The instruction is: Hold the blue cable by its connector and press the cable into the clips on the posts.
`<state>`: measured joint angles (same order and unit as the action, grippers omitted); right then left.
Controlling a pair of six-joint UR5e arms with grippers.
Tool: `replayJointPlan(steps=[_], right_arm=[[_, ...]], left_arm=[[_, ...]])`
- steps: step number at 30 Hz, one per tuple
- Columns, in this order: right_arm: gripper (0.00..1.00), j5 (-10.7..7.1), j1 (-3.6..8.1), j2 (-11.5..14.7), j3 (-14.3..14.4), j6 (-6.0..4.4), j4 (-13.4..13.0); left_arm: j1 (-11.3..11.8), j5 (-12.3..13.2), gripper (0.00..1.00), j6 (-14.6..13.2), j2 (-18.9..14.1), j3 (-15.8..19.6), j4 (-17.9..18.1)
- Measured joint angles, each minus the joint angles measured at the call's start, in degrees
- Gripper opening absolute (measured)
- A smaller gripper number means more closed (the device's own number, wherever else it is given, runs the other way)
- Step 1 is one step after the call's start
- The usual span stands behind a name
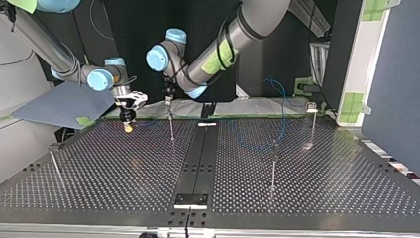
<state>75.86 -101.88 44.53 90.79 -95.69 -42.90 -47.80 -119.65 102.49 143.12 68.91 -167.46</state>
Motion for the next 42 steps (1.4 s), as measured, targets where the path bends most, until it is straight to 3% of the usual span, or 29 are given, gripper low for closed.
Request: replayJointPlan(steps=[7, 20, 25, 42], right_arm=[[0.0, -0.07, 0.44, 0.0, 0.0, 0.17, 0.5], [0.0, -0.11, 0.9, 0.0, 0.0, 0.22, 1.3], [0.0, -0.25, 0.91, 0.0, 0.0, 0.21, 1.4], [0.0, -1.28, 0.88, 0.0, 0.0, -0.09, 1.3]], left_arm=[[-2.3, -1.1, 1.0, 2.1, -3.0, 3.0, 2.9], [-2.7, -1.8, 1.0, 8.3, -10.5, 10.5, 10.3], [-2.7, -4.0, 1.0, 9.6, -13.4, 13.3, 13.2], [-2.8, -12.5, 1.0, 9.9, -21.9, 21.9, 21.7]])
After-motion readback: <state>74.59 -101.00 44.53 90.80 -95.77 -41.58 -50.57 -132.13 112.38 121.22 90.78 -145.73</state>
